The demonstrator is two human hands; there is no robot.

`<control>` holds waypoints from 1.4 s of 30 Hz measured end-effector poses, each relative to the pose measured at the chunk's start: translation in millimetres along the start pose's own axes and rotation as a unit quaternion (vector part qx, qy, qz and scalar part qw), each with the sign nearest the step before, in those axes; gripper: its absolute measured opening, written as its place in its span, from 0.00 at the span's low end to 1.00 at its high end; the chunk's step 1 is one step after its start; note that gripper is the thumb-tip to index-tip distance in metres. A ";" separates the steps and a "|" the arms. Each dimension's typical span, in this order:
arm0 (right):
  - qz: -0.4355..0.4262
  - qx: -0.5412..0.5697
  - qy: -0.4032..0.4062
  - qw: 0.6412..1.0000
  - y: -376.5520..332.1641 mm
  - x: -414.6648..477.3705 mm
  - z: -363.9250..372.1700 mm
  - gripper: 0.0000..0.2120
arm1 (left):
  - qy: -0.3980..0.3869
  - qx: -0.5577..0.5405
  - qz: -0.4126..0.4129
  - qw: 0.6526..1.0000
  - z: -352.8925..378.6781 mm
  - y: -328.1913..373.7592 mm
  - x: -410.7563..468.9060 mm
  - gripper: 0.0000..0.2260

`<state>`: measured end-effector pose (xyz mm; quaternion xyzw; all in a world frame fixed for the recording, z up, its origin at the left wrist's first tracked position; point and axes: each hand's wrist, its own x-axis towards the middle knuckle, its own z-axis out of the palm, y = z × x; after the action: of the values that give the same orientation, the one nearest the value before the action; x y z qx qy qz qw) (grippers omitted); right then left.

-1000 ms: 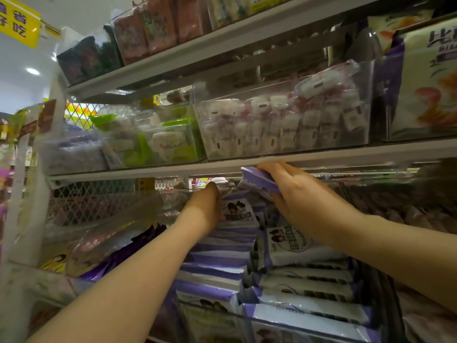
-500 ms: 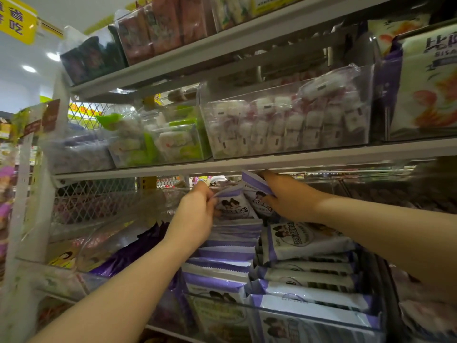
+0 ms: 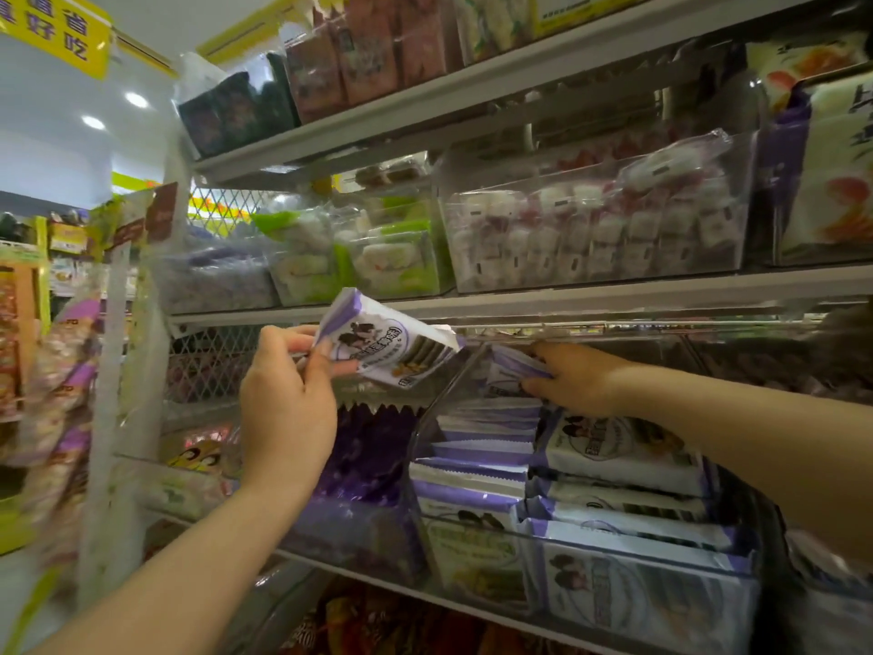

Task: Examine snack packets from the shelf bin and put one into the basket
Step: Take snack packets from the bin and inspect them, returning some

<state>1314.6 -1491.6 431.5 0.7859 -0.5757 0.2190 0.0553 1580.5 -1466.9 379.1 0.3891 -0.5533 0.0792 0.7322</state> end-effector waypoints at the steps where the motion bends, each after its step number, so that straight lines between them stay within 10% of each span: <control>1: 0.012 -0.015 0.007 1.000 -2.4 -2.8 -1.5 0.21 | 0.001 -0.006 -0.011 1.000 -6.3 -1.4 0.9 0.08; 10: -0.152 0.022 0.165 0.974 -90.9 -52.2 6.3 0.18 | 0.014 -0.007 -0.042 0.999 -77.8 3.5 -28.3 0.10; 18: -0.207 0.255 0.035 0.944 -178.3 -94.5 102.8 0.30 | -0.089 0.091 -0.069 0.989 -149.4 -23.3 -84.1 0.09; 22: -0.207 0.382 -0.012 0.900 -212.8 -105.5 162.6 0.07 | -0.149 0.119 -0.085 0.978 -184.3 -48.2 -115.4 0.09; 33: 0.053 0.714 -0.160 0.679 -237.7 -111.4 295.9 0.12 | -0.160 -0.062 -0.351 0.920 -211.0 -133.3 -175.3 0.07; 42: 0.200 0.752 -0.211 0.592 -226.1 -106.2 338.7 0.20 | -0.121 -0.203 -0.470 0.850 -185.1 -163.1 -209.6 0.10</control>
<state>1594.0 -1438.1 121.4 0.4376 -0.3444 0.4082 -0.7234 1729.6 -1390.9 101.9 0.4519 -0.3926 -0.4363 0.6718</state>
